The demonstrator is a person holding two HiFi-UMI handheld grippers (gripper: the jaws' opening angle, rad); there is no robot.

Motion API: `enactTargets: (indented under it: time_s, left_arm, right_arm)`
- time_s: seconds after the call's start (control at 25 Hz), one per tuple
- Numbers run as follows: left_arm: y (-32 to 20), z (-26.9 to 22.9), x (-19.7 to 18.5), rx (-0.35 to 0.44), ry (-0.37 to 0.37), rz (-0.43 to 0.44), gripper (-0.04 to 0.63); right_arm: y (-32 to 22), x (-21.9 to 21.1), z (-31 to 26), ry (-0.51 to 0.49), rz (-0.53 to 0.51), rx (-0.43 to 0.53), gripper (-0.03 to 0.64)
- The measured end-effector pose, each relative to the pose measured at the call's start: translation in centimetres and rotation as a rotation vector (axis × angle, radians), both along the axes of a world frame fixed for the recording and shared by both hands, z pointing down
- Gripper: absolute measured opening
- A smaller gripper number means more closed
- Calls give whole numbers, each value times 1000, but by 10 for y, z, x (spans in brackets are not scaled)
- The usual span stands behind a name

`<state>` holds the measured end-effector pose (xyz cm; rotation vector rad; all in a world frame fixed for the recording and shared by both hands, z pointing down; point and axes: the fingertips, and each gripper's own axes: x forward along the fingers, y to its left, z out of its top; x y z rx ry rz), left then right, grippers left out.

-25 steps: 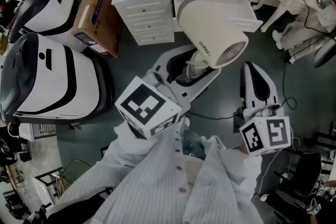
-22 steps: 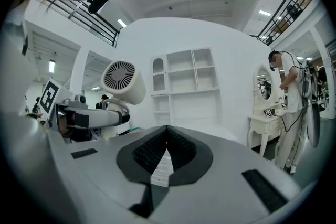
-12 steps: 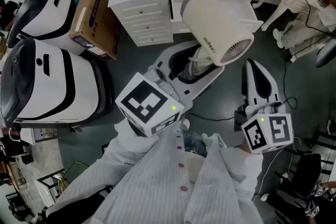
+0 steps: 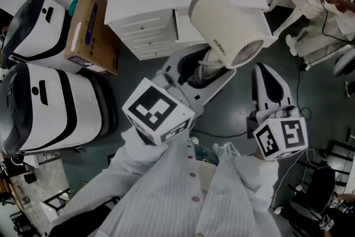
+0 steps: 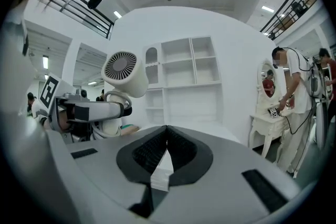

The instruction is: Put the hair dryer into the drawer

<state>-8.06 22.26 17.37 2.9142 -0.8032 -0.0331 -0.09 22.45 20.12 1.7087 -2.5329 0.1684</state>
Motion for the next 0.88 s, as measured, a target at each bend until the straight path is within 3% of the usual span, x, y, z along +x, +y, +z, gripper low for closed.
enactTargets:
  time_s: [0.44,0.88]
  left_arm:
    - [-99,-2,-15,0,8,51,222]
    - [-139,8,-16,-18,-5,111,222]
  right_arm:
    - [-91,-15,1,31,50,-3,11]
    - [-124,-12,8,11,125,-20,11]
